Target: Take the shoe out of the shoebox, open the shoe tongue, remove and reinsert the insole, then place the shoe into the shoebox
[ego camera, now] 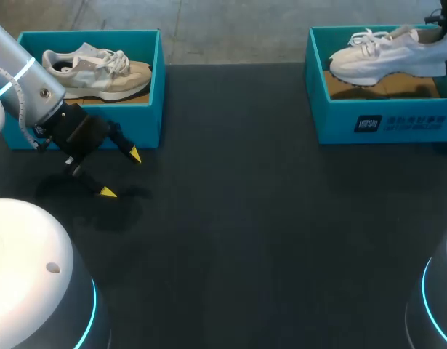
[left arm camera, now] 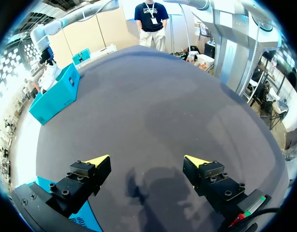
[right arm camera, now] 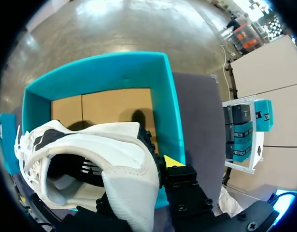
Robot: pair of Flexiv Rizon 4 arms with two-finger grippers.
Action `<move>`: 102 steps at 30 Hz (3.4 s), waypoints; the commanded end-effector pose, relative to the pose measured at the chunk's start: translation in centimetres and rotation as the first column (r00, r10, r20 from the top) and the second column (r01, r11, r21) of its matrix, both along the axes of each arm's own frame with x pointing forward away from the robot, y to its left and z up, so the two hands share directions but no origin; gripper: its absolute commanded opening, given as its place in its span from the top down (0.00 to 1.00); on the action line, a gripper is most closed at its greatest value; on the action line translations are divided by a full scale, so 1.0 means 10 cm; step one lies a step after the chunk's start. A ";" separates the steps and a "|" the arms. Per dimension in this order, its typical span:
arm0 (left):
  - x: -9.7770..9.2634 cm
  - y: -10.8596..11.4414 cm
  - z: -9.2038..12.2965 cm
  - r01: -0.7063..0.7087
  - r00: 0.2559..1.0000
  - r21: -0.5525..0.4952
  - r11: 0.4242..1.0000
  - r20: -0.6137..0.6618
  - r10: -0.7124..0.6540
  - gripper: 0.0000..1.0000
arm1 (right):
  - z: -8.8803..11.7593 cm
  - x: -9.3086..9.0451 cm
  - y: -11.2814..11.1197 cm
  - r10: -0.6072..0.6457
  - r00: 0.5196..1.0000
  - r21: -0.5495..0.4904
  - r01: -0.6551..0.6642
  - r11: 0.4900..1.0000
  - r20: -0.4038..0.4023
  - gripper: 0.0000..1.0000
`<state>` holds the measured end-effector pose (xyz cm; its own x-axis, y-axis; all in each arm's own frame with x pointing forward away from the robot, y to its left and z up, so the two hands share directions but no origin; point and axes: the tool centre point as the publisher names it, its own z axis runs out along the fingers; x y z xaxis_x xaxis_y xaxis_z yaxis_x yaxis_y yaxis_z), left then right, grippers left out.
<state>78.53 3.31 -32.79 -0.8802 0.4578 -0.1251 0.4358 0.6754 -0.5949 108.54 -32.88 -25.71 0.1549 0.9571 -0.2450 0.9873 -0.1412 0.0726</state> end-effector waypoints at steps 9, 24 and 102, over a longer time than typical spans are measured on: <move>0.01 0.00 0.00 0.002 1.000 0.004 1.000 -0.002 -0.002 0.00 | -0.03 -0.04 -0.13 -0.009 1.000 0.000 0.009 1.000 -0.002 1.00; 0.01 0.00 0.00 0.002 1.000 0.004 1.000 -0.002 -0.002 0.00 | -0.26 -0.05 -0.09 0.003 1.000 -0.026 -0.003 1.000 0.000 1.00; 0.01 0.00 0.00 0.002 1.000 0.004 1.000 -0.002 -0.002 0.00 | -1.05 -0.62 -0.15 -0.046 0.997 0.024 0.047 0.999 -0.065 1.00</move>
<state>78.53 3.31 -32.79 -0.8802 0.4578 -0.1251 0.4358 0.6753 -0.5949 102.25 -34.37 -36.17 0.1842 0.9544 -0.2350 0.9821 -0.1884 0.0047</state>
